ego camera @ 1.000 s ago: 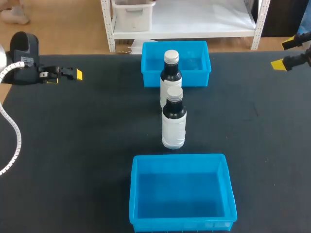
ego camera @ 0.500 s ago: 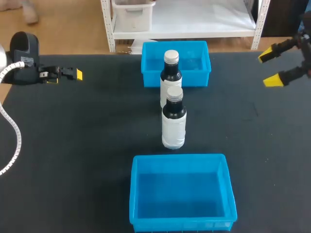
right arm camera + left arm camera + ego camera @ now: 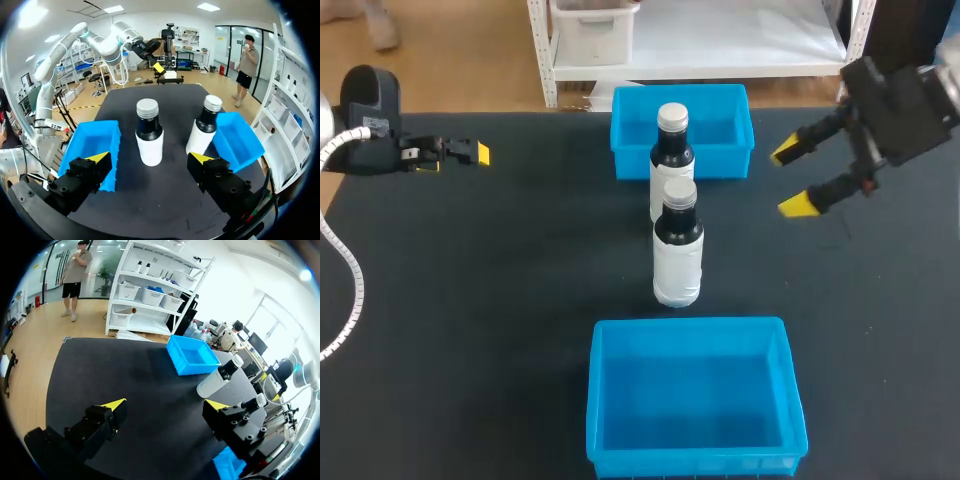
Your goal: Pick up the bottle, and place it in the far bin if it is heavy, or in the near bin if it is light.
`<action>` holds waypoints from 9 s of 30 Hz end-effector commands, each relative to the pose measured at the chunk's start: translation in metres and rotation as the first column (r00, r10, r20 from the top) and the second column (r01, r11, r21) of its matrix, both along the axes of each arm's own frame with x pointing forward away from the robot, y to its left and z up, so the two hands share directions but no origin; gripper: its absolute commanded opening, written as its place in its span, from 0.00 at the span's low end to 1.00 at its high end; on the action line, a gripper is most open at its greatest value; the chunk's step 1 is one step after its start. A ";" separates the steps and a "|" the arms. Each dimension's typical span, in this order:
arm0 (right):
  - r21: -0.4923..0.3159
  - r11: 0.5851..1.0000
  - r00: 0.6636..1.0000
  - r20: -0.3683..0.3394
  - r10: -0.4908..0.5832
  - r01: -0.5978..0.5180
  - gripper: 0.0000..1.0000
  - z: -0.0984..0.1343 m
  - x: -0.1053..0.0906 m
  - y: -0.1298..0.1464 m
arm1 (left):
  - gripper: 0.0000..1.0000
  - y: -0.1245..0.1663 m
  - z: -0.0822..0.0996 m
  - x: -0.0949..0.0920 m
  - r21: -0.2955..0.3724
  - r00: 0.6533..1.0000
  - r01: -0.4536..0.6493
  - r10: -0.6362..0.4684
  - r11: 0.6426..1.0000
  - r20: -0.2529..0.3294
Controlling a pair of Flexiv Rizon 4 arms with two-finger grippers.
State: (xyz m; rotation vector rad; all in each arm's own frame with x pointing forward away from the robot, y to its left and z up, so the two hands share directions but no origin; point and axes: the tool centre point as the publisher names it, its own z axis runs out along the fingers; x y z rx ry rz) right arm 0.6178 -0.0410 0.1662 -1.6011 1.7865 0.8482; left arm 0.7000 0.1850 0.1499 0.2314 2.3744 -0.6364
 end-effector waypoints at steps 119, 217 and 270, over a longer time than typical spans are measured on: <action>0.083 0.978 0.981 0.036 -0.192 0.189 0.00 0.059 0.012 -0.041 | 1.00 0.000 0.000 0.000 0.000 1.000 0.000 0.000 1.000 0.000; 0.153 0.977 0.988 -0.013 0.155 -0.151 0.00 0.021 0.312 0.139 | 1.00 0.000 0.000 0.000 0.000 1.000 0.000 0.000 1.000 0.000; 0.125 0.992 0.990 -0.137 0.031 -0.014 1.00 -0.029 0.311 0.109 | 1.00 0.000 0.000 0.000 0.000 1.000 0.000 0.000 1.000 0.000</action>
